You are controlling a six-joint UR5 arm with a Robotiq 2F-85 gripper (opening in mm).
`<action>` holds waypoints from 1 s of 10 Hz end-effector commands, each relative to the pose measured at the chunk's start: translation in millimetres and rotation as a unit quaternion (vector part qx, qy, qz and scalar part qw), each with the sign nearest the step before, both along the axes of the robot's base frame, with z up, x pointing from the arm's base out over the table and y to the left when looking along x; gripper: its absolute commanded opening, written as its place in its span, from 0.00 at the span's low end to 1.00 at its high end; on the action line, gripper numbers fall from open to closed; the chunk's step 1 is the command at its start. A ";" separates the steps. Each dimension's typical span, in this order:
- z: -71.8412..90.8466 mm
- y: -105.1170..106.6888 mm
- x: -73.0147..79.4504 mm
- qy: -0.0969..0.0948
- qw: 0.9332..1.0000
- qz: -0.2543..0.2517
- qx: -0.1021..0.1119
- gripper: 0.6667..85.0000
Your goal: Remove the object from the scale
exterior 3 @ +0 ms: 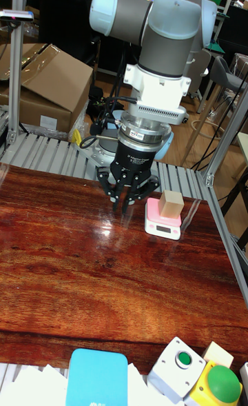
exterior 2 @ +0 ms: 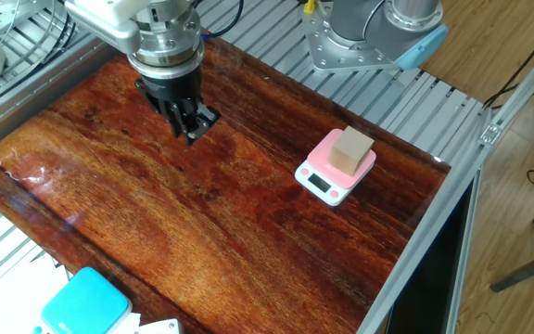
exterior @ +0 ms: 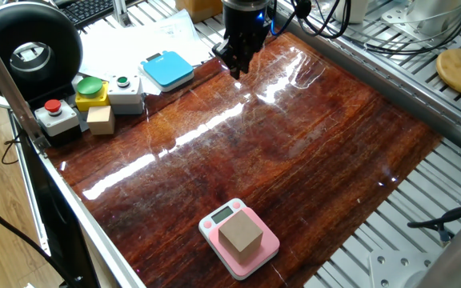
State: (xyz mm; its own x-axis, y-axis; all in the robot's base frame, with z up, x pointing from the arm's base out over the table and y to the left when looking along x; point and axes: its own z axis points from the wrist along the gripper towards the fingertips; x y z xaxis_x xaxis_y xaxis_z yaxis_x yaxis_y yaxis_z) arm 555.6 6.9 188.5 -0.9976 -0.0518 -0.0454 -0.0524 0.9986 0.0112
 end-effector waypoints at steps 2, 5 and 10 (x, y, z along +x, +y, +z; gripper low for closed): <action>1.0 3.4 2.8 -0.005 1.000 0.002 0.006 0.00; 0.3 4.0 3.2 -0.005 1.000 0.000 0.007 0.00; 0.0 6.1 3.7 -0.004 1.000 -0.003 0.005 0.00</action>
